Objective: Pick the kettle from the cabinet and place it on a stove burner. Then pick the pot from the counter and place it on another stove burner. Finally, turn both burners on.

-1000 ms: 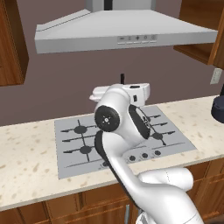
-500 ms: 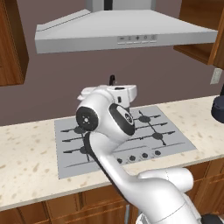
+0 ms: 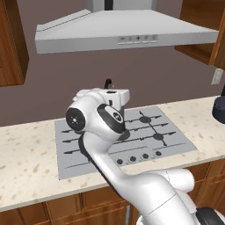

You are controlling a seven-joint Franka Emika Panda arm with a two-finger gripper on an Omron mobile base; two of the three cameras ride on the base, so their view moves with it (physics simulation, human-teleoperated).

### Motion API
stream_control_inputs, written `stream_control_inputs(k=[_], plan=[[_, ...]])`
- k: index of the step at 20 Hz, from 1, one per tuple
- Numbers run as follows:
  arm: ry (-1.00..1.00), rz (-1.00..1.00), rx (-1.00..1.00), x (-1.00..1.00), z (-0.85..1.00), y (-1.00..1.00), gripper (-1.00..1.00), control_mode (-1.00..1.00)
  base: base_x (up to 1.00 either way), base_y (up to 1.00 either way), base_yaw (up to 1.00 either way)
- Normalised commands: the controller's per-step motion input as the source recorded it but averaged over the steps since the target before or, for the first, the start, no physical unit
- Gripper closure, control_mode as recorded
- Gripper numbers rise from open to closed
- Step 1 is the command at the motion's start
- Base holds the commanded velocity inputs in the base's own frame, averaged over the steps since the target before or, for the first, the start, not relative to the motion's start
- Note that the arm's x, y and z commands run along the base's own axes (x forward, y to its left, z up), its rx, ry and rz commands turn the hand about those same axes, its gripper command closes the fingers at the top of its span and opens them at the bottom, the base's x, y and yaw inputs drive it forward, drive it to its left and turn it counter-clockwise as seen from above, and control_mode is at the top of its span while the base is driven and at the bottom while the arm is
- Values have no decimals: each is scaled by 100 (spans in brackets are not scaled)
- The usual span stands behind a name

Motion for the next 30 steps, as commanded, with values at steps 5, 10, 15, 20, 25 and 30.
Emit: stream_control_inputs(k=[5, 10, 15, 20, 25, 30], plan=[[0, -1, 0, 8, -9, 0, 100, -100, 0, 0, 0], [0, 0, 0, 12, -14, -1, 100, -100, 0, 0, 0], [0, 0, 1, 21, -21, 0, 100, -100, 0, 0, 0], [-1, 0, 1, 21, -21, 0, 100, -100, 0, 0, 0], [-2, -3, 0, 21, -21, 4, 100, -100, 0, 0, 0], [-4, -2, 0, 17, -27, 5, 100, -100, 0, 0, 0]])
